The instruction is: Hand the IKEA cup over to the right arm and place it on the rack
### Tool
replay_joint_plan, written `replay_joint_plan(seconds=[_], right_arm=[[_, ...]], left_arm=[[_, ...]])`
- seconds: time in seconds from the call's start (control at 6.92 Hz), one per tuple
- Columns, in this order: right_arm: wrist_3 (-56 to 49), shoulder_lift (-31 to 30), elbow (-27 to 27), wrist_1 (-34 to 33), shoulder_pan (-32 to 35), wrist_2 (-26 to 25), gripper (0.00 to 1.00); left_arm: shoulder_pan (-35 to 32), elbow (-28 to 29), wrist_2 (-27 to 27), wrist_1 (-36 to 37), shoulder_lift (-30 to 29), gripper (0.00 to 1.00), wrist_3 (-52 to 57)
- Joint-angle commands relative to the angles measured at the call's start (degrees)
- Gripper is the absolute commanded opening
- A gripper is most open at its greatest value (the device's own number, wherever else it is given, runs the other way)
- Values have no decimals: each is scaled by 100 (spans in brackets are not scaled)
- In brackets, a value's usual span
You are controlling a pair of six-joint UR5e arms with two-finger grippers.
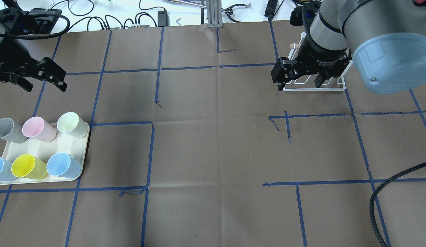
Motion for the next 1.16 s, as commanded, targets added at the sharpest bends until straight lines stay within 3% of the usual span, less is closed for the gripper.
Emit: replay_joint_plan(seconds=[0.0, 0.14, 0.43, 0.72, 1.01], right_arm=[[22, 136, 303, -1280, 6, 555, 100], [65, 136, 653, -2124, 15, 914, 100], [1716, 93, 1365, -3646, 50, 1295, 100], [2830, 84, 1859, -4641, 50, 1795, 100], [3683, 40, 2062, -5144, 155, 1945, 100]], left_arm=[[100, -359, -3, 835, -345, 100, 251], [231, -640, -38, 1259, -495, 100, 462], [267, -1211, -47, 2182, -863, 100, 420], [258, -1800, -20, 2973, -1014, 100, 315], [258, -1995, -47, 3030, -1059, 100, 271]])
